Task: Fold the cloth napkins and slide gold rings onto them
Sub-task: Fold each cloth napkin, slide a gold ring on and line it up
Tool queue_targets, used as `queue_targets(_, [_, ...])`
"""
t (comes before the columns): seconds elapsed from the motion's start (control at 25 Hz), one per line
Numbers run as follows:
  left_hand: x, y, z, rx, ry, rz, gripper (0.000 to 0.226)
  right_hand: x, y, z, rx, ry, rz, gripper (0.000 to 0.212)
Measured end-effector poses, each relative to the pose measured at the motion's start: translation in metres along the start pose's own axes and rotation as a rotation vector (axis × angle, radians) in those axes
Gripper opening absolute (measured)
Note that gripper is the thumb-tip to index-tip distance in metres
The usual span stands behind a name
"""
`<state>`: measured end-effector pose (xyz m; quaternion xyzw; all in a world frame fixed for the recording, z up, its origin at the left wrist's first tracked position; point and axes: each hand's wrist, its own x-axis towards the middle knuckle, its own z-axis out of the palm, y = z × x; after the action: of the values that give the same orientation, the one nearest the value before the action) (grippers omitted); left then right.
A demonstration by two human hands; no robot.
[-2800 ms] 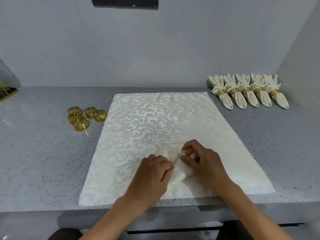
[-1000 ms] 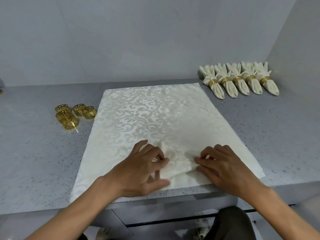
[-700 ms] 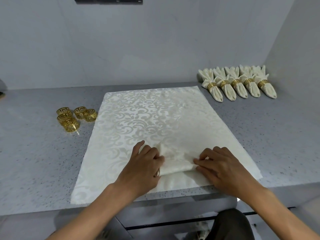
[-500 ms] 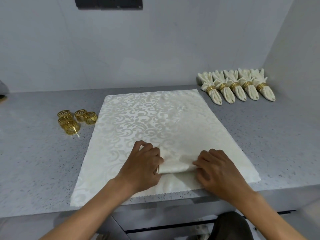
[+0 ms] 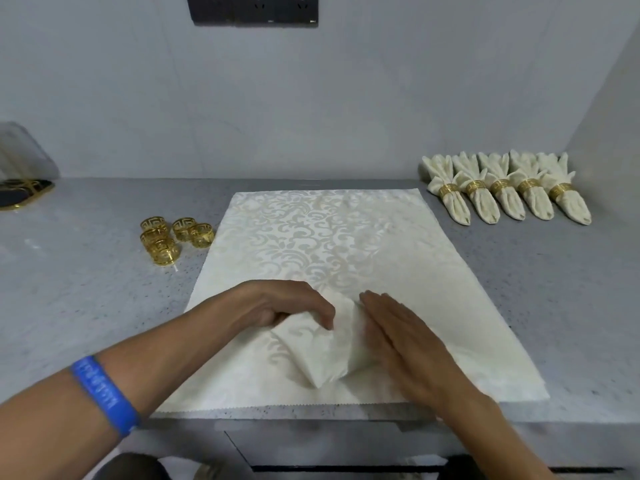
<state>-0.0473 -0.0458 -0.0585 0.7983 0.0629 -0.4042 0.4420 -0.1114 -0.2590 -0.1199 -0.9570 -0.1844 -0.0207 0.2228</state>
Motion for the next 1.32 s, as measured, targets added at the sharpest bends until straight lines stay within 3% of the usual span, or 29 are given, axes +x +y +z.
queue_targets(0.04, [0.004,-0.002,-0.001,-0.011,-0.003,0.004,0.026,-0.001,-0.004,0.007,-0.036,-0.026,-0.022,0.072])
queue_targets(0.16, [0.004,-0.003,-0.005,-0.006,-0.014,0.008,0.028,0.002,-0.004,0.018,-0.15,-0.049,0.051,0.07])
queue_targets(0.24, [0.003,-0.004,-0.009,0.105,0.024,0.063,0.032,0.004,-0.006,0.022,-0.215,-0.023,0.056,0.074])
queue_targets(0.32, [0.002,-0.006,-0.002,0.513,0.306,0.205,0.032,0.005,-0.006,0.025,-0.243,-0.017,0.061,0.078])
queue_targets(0.4, [0.0,-0.015,0.029,1.015,0.713,0.504,0.039,0.004,-0.007,0.028,-0.245,-0.018,0.069,0.078])
queue_targets(0.44, [0.003,-0.023,0.046,1.105,0.719,0.667,0.048,0.005,-0.009,0.029,-0.248,-0.017,0.061,0.078])
queue_targets(0.48, [0.006,-0.033,0.06,1.114,0.625,0.741,0.055,0.005,-0.008,0.03,-0.259,-0.02,0.046,0.079])
queue_targets(0.6, [0.024,-0.059,0.059,0.996,0.459,0.654,0.064,-0.003,0.01,0.023,-0.301,-0.027,0.111,0.079])
queue_targets(0.76, [0.03,-0.07,0.051,1.045,0.477,0.657,0.072,-0.017,0.03,0.003,-0.427,-0.004,0.244,0.08])
queue_targets(0.84, [0.031,-0.069,0.053,1.086,0.502,0.667,0.077,-0.011,0.007,0.006,-0.355,0.038,0.088,0.069])
queue_targets(0.96, [0.031,-0.071,0.05,1.117,0.52,0.694,0.081,-0.012,-0.015,0.019,-0.152,-0.116,-0.063,0.061])
queue_targets(1.16, [0.027,-0.069,0.048,1.115,0.468,0.668,0.097,-0.039,0.024,0.011,-0.36,0.04,-0.026,0.056])
queue_targets(1.32, [0.024,-0.068,0.049,1.086,0.448,0.66,0.098,-0.03,0.005,0.015,-0.294,0.053,-0.272,0.048])
